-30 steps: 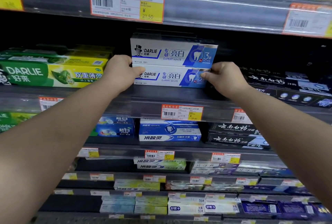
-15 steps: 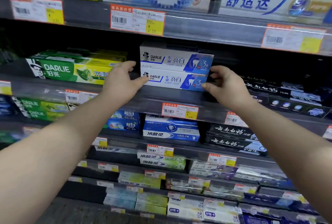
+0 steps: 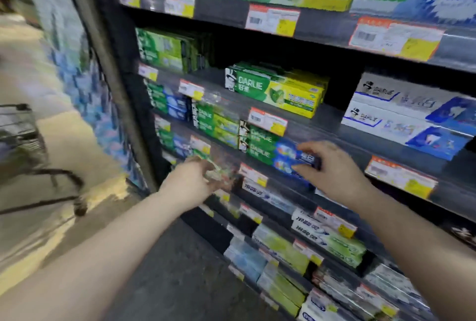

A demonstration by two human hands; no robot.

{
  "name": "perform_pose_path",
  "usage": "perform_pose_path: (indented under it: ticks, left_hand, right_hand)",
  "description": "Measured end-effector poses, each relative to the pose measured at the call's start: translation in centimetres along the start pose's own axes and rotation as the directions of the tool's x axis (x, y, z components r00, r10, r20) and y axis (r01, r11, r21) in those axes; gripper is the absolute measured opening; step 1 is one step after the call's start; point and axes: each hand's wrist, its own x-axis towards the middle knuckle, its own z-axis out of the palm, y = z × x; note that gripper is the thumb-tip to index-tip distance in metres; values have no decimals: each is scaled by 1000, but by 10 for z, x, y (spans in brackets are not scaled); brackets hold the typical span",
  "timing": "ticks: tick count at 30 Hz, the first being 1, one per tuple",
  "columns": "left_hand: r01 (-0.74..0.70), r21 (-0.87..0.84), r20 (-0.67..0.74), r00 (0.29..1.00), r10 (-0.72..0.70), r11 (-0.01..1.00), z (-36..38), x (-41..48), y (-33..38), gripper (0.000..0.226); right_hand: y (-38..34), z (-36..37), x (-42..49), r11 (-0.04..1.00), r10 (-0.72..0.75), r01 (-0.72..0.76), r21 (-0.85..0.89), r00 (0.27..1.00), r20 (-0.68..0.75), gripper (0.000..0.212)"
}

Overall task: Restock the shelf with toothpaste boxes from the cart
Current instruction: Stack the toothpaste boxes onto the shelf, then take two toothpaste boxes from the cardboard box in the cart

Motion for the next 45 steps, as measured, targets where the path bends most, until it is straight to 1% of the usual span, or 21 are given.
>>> perform_pose_path:
  ticks: [3,7,9,12,14,18,22,26,30,34,36,38,40,42,45]
  left_hand:
    - [102,42,18,995,-103,994,-16,-7,-67,54]
    - [189,49,-28,982,-188,981,-47,-21,-158,44]
    - [237,48,-44,971,-235,970,-66,-28,-206,42]
    - [326,60,-61,944,-323,943,-101,-41,-284,46]
    - [377,66,-82,925,-371,924,-124,-51,-330,45]
    - [478,54,-127,874,-469,877,-156,-69,-404,47]
    - [532,3,-162,836,-524,847,-174,-72,-462,46]
    - [609,-18,-189,776,-601,793,-188,-68,-515,48]
    - [676,-11,-223,717,-661,737,-211,-40,-568,48]
    - [734,-4,-200,664,-720,679,-239,9,-612,53]
    - [754,-6,-177,646,-743,657,-252,36,-632,52]
    - [772,-26,-184,621,-762,635,-262,60,-652,51]
    - [782,-56,-200,600,-774,621,-270,81,-673,50]
    - [793,-81,-196,581,-790,604,-277,95,-691,49]
    - [812,-103,-195,549,-813,574,-289,106,-721,48]
  right_hand:
    - [-43,39,22,999,-44,46,-21,994,104,47]
    - [-119,96,57,995,-94,101,-24,971,222,49]
    - [-161,129,75,992,-124,128,-2,960,249,50]
    - [-232,181,104,976,-197,217,-36,936,290,53]
    - [-275,210,120,966,-238,259,-20,913,331,54]
    - [-343,263,148,938,-313,345,-6,857,410,54]
    - [-397,307,182,915,-342,403,-30,812,473,57]
    - [-448,353,228,879,-428,476,38,749,506,55]
    - [-497,405,284,824,-518,561,83,685,513,53]
    - [-536,448,348,805,-547,575,146,624,558,52]
    - [-551,465,382,805,-546,568,172,596,589,53]
    - [-567,484,413,805,-543,558,200,560,626,52]
    - [-584,503,442,805,-545,552,218,543,639,50]
    - [-599,522,467,805,-539,557,205,542,644,51]
    - [-628,544,495,799,-534,561,217,495,686,54]
